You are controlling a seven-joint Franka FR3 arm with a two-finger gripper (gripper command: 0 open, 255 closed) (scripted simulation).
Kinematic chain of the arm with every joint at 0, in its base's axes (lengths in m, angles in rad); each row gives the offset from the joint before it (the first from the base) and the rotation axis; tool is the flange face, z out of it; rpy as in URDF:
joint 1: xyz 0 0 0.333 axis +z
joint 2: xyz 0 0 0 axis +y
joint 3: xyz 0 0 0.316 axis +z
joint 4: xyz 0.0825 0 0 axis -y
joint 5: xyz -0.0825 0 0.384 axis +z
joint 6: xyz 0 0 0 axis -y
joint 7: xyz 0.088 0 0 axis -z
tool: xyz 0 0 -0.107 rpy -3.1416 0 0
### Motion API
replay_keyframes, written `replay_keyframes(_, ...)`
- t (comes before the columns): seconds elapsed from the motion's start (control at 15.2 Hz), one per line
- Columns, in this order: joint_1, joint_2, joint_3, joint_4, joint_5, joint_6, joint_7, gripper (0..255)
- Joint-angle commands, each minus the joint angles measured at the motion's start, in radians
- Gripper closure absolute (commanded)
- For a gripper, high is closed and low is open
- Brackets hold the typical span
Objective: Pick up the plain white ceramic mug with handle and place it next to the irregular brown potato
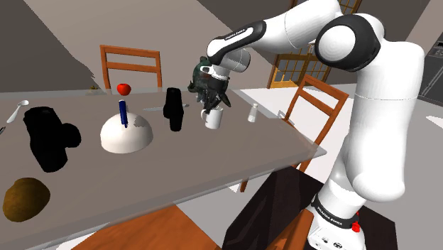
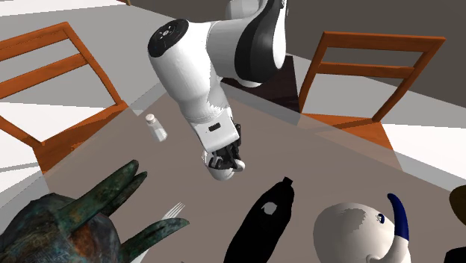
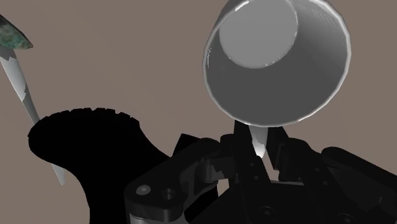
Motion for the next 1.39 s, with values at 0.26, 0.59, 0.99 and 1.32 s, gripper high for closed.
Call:
replay_keyframes(0.26,0.0,0.0,0.0,0.0,0.0,0.0,0.0,255)
replay_keyframes(0.59,0.002,-0.022,-0.006,0.024,-0.018,-0.041,0.021,255)
replay_keyframes(0.99,0.004,-0.05,-0.012,0.068,-0.042,-0.105,0.051,255)
replay_keyframes(1.32,0.004,-0.068,-0.016,0.111,-0.058,-0.161,0.075,255)
